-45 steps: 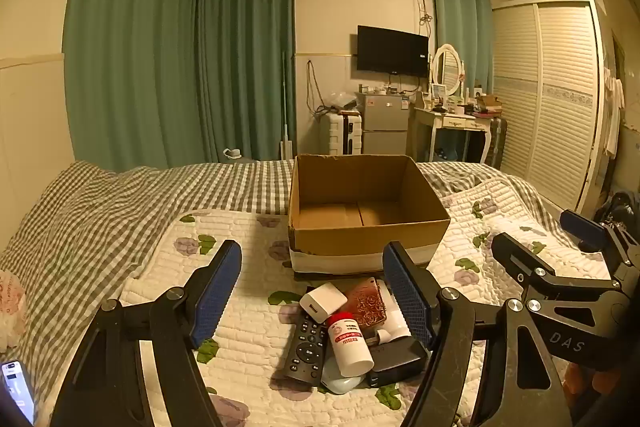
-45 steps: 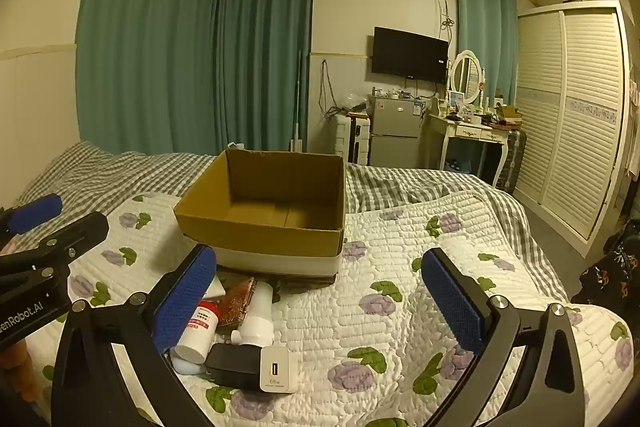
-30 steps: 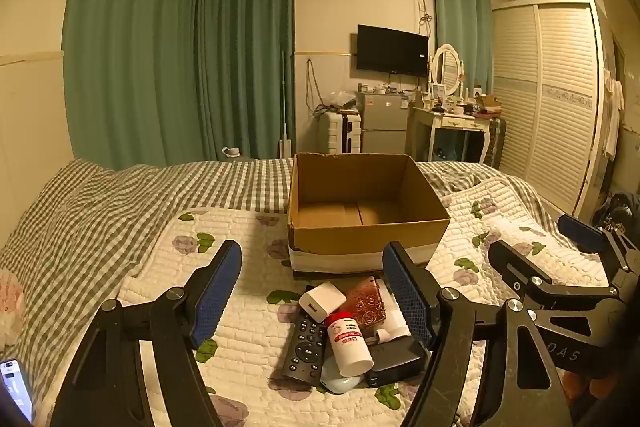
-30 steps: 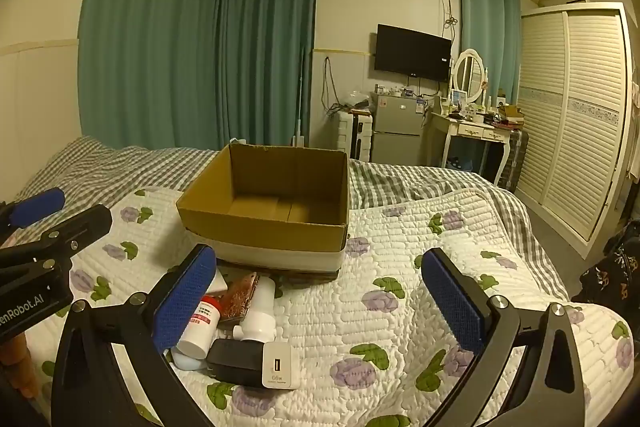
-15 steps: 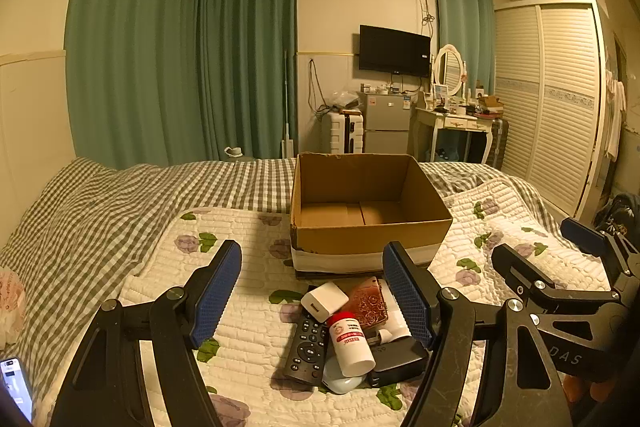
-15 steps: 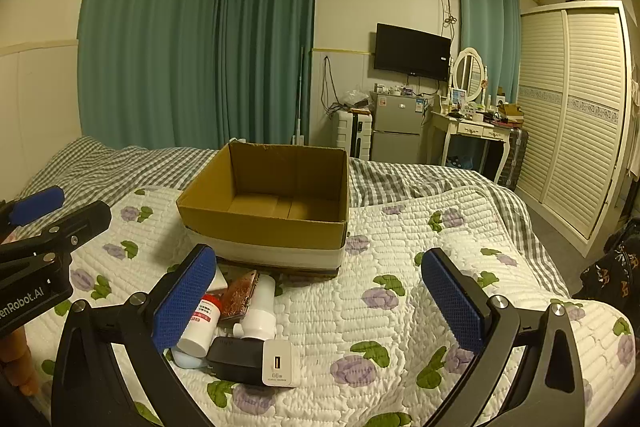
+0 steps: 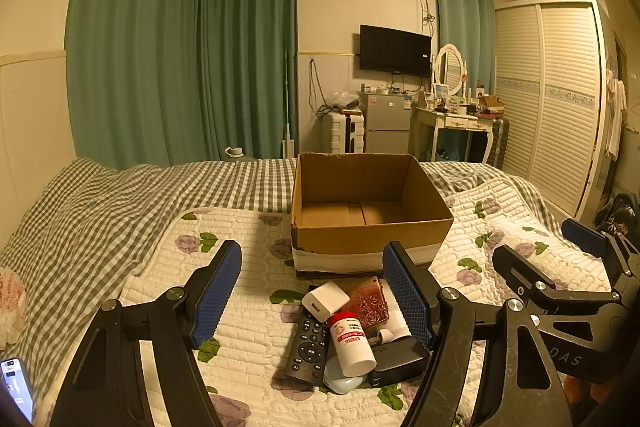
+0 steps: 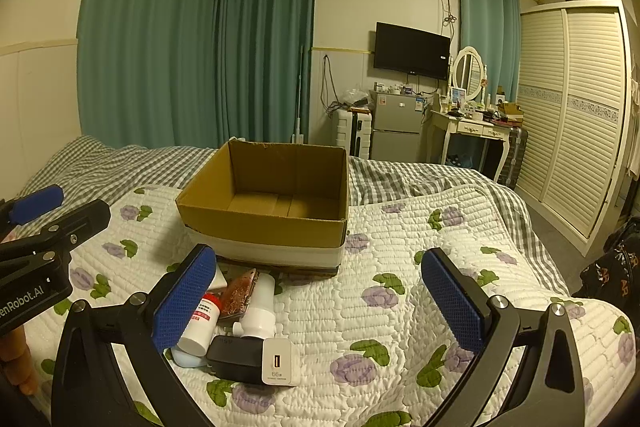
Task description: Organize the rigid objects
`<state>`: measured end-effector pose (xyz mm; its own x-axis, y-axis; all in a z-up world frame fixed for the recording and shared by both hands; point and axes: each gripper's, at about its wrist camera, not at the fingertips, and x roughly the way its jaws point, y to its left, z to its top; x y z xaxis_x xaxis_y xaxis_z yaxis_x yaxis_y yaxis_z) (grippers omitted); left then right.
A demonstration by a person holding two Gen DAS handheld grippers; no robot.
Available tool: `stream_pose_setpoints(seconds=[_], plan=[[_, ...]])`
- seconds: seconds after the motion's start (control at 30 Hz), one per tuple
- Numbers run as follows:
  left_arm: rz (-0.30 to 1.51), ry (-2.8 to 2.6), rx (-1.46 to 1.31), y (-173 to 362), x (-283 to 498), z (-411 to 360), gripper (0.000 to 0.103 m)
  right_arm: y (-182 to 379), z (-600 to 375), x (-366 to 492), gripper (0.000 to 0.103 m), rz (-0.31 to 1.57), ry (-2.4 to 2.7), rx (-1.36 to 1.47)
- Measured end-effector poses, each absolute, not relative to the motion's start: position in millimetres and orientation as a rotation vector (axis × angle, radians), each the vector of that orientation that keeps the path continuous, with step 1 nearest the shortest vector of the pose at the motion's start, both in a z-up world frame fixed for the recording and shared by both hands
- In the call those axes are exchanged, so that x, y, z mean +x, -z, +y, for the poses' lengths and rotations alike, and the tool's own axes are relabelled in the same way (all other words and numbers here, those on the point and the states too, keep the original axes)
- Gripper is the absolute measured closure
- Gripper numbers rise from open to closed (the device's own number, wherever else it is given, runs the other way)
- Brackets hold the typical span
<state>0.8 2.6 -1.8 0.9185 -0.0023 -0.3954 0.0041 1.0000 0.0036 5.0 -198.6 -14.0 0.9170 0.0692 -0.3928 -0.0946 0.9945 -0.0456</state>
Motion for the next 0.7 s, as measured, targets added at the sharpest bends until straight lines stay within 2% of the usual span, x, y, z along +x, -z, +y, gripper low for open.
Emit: stream_pose_setpoints(seconds=[0.7], plan=[[0.407,0.004,0.008,2.1,0.7,3.0,0.027,16.0,-200.0,3.9,0.0,0.406,-0.084,-0.064]])
